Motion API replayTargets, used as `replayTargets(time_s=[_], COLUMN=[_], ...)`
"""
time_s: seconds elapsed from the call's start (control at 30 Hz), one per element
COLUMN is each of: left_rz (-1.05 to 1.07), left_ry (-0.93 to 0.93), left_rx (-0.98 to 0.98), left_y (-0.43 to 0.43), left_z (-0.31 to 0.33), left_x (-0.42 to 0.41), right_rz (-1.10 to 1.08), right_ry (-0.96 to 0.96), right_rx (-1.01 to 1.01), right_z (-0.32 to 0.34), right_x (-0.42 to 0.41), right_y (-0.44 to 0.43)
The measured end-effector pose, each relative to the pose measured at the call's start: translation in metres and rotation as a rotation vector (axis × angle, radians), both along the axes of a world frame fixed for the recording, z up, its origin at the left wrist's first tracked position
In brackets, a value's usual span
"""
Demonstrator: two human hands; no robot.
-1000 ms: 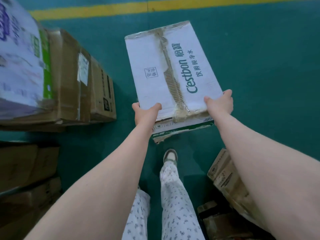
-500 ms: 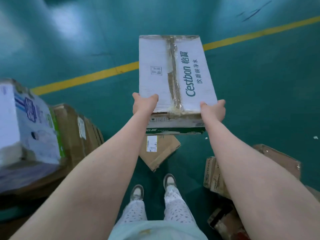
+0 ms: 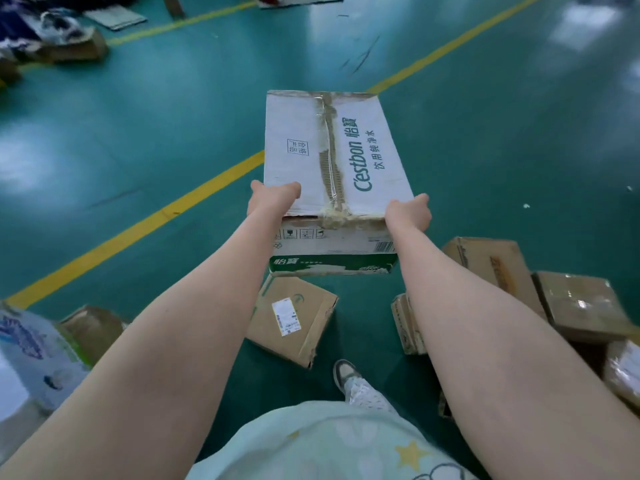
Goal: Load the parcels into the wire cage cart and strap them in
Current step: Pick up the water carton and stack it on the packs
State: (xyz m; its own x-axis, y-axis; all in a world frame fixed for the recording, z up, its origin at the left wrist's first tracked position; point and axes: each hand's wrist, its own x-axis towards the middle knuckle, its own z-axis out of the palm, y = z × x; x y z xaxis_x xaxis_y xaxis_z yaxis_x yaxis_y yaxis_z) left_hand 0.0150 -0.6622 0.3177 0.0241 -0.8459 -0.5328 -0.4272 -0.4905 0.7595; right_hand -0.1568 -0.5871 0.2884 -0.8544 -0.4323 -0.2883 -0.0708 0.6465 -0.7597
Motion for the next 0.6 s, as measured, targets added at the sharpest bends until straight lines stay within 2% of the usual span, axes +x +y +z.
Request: replayTargets(time_s=[0.33,0.6], left_rz=[-0.29,-0.432], left_ry=[0.007,0.046], left_rx=[-0.022,-0.073], left_y=[0.037,0.085], left_z=[0.021,0.051], left_x=[-0.041,-0.085], right_rz=[-0.241,-0.479], right_ry=[0.055,0.041], right_rx=[-0.008,-0.136], right_z=[0.033,0.059], right_x=[-0.02,-0.036], right_y=[0.074,0.149])
